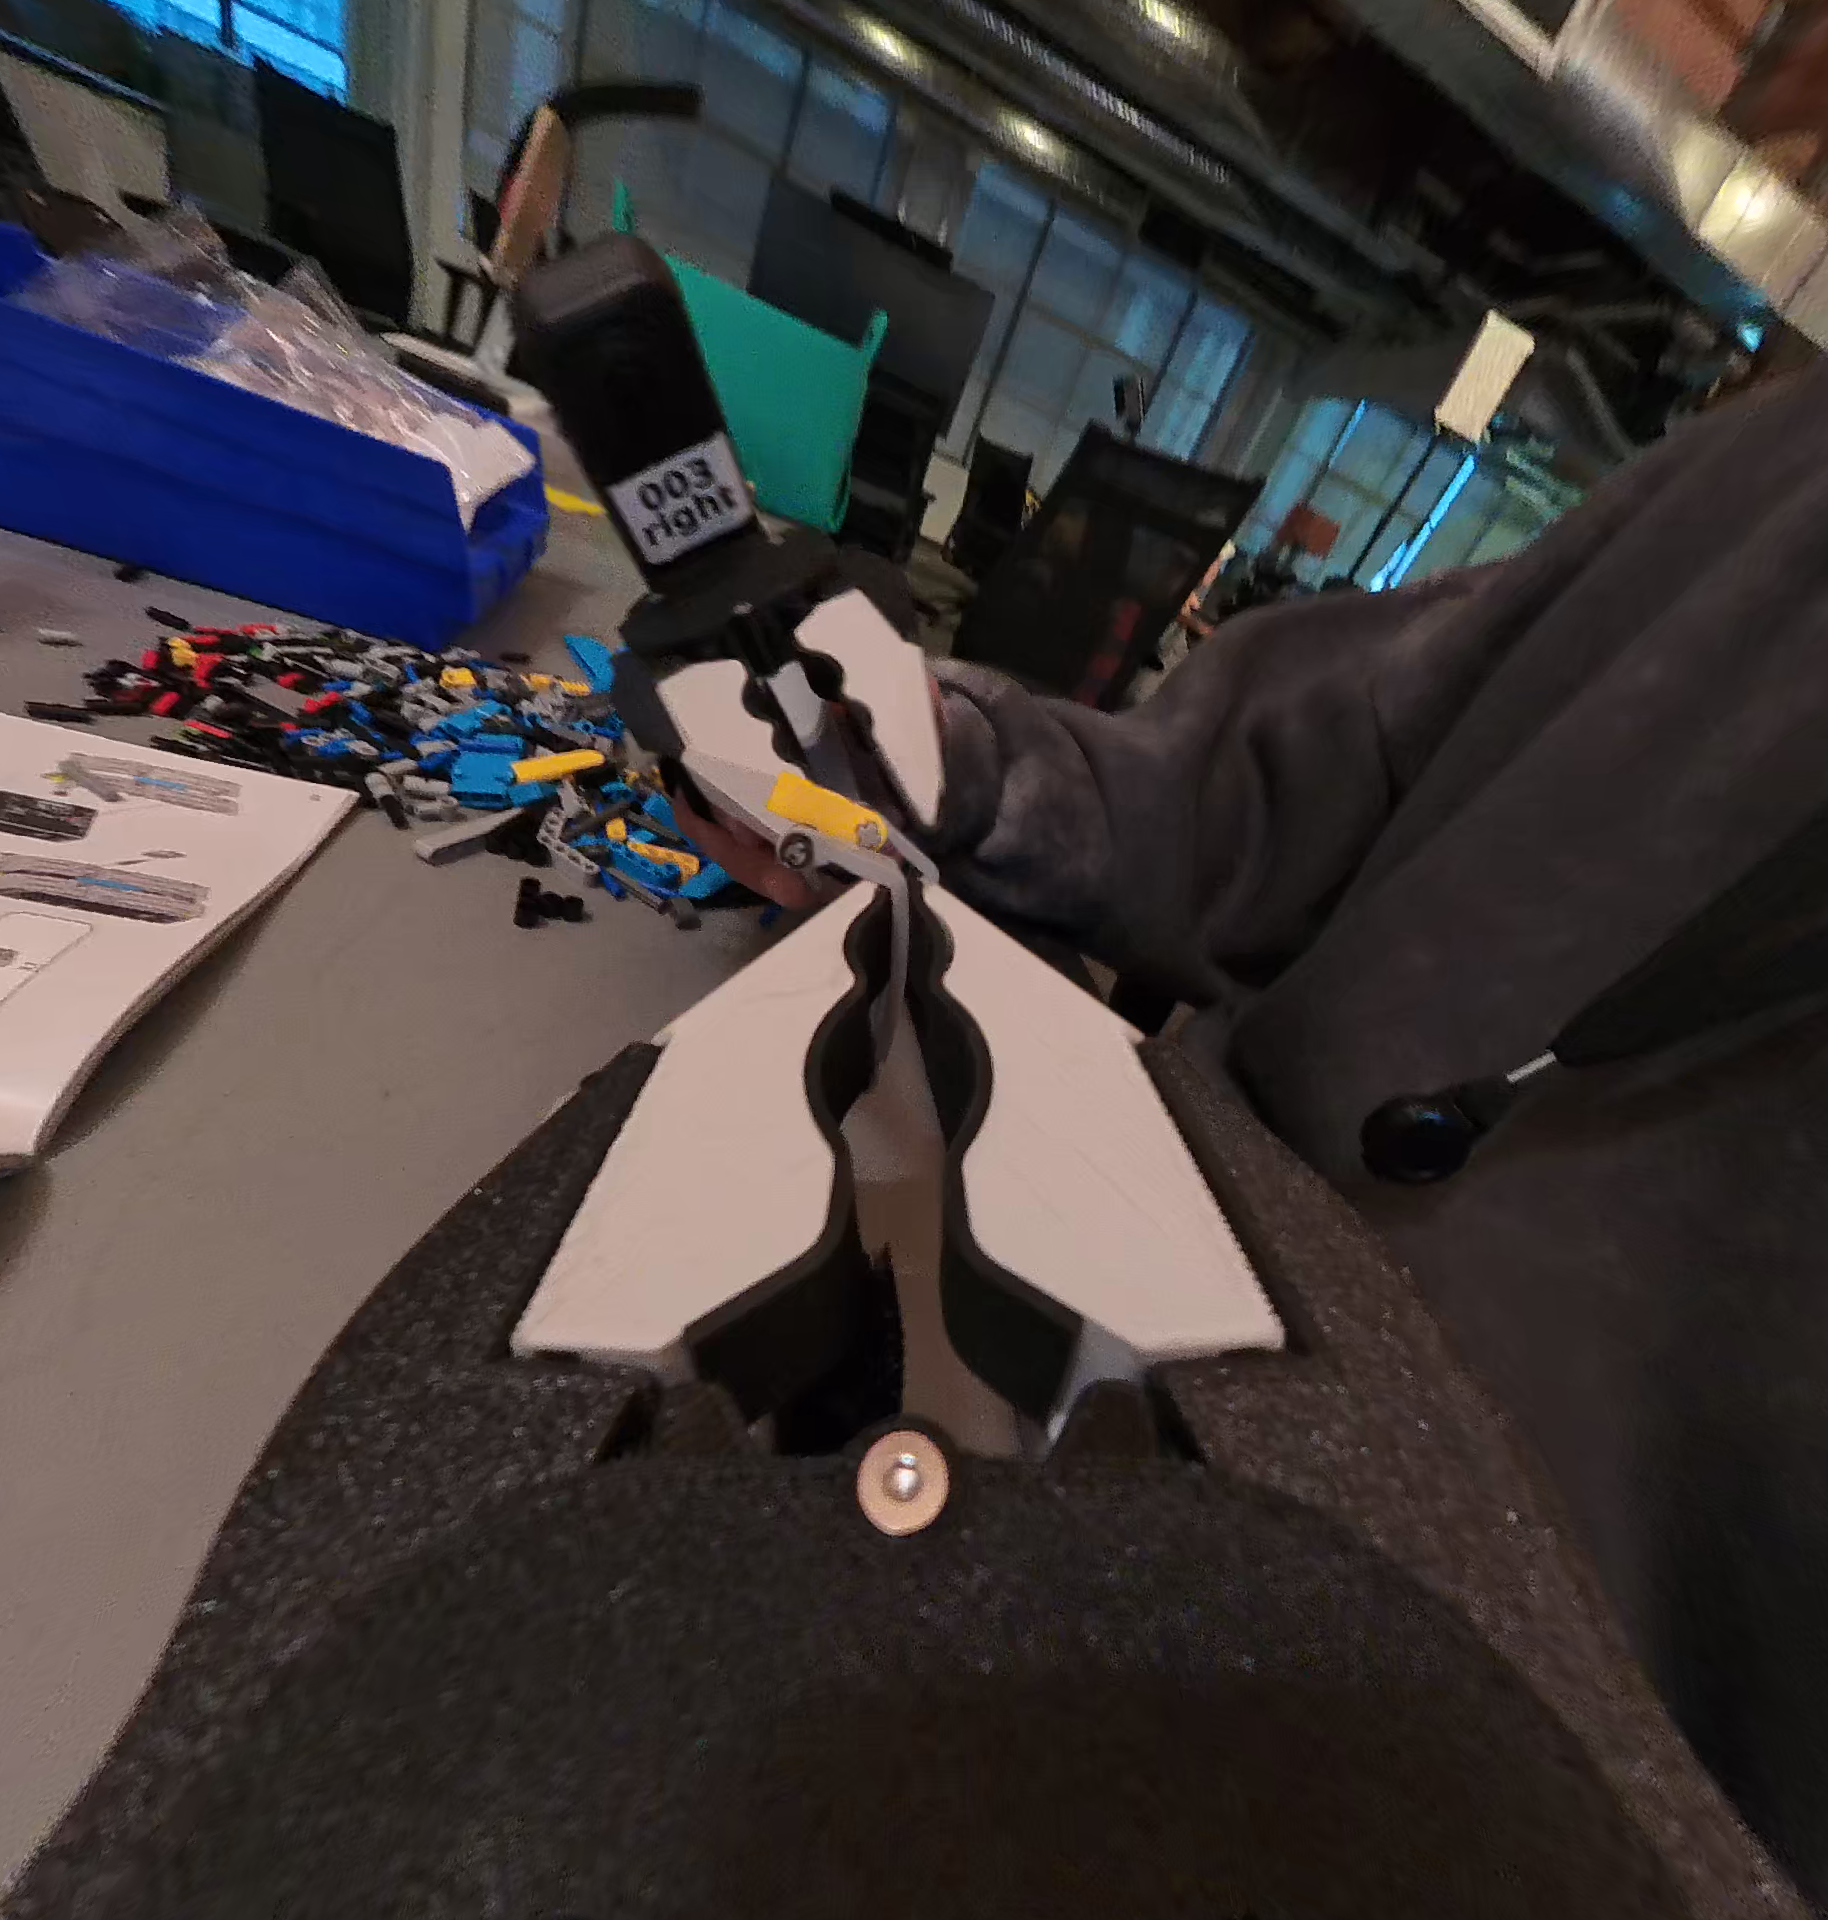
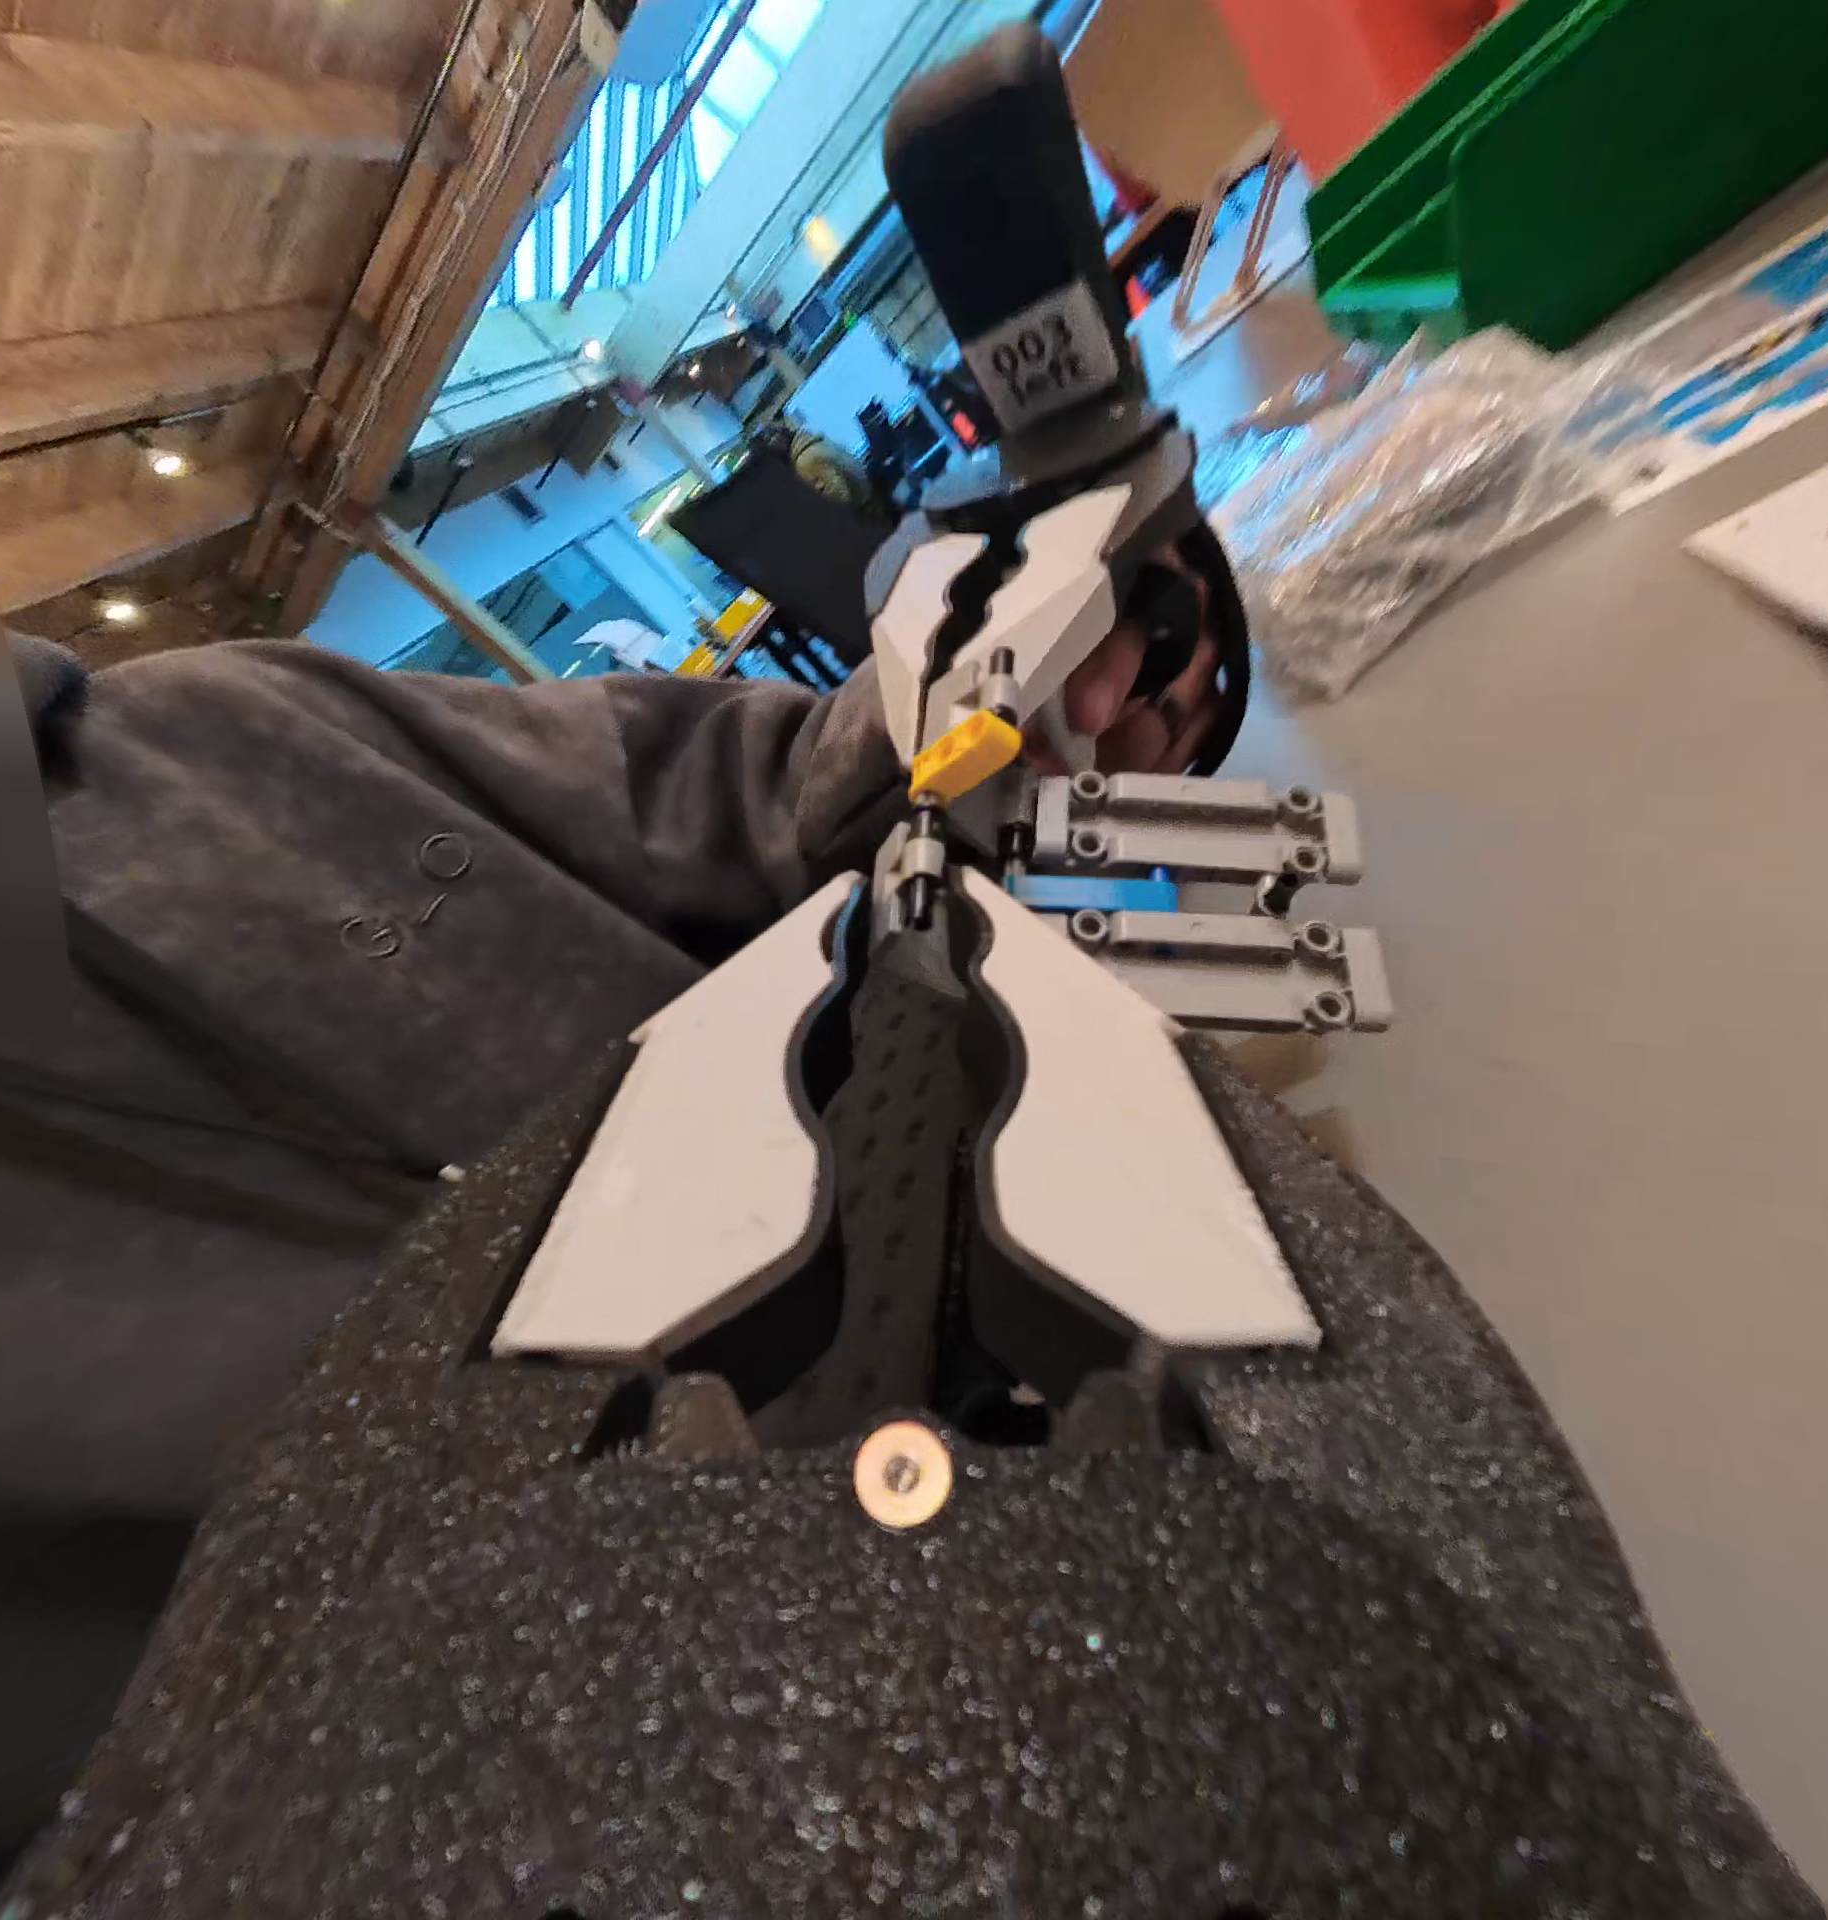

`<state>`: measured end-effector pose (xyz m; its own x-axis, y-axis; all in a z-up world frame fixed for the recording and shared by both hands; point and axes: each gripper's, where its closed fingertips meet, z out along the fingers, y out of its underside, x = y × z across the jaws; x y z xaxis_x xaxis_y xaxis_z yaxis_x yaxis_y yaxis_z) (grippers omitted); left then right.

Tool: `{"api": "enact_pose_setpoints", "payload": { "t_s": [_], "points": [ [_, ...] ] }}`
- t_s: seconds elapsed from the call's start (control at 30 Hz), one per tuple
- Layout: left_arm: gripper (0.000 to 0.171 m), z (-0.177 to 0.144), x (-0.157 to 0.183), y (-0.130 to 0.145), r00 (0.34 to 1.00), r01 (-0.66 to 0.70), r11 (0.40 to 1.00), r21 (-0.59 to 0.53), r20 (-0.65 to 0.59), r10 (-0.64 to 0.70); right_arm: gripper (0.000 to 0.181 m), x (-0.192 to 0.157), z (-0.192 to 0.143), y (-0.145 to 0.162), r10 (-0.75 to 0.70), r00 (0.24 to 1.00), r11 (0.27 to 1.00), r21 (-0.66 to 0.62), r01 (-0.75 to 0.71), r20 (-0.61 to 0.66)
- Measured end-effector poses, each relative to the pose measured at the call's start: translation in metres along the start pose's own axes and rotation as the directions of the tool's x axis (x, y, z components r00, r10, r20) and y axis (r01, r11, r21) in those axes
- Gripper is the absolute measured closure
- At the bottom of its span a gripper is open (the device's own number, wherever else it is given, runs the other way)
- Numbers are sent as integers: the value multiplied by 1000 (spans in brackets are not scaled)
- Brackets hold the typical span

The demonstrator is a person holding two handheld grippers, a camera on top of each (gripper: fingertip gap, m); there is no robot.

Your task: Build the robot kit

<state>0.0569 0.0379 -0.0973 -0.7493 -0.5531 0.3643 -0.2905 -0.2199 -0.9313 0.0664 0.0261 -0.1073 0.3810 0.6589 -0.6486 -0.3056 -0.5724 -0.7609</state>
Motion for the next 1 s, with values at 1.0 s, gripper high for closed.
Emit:
{"api": "enact_pose_setpoints", "payload": {
  "t_s": [1.0],
  "points": [
    [171,10,-5,16,995,-102,994,-35,-8,102,177,21,-2,-12,425,886,879,148,-453,188]
  ]
}}
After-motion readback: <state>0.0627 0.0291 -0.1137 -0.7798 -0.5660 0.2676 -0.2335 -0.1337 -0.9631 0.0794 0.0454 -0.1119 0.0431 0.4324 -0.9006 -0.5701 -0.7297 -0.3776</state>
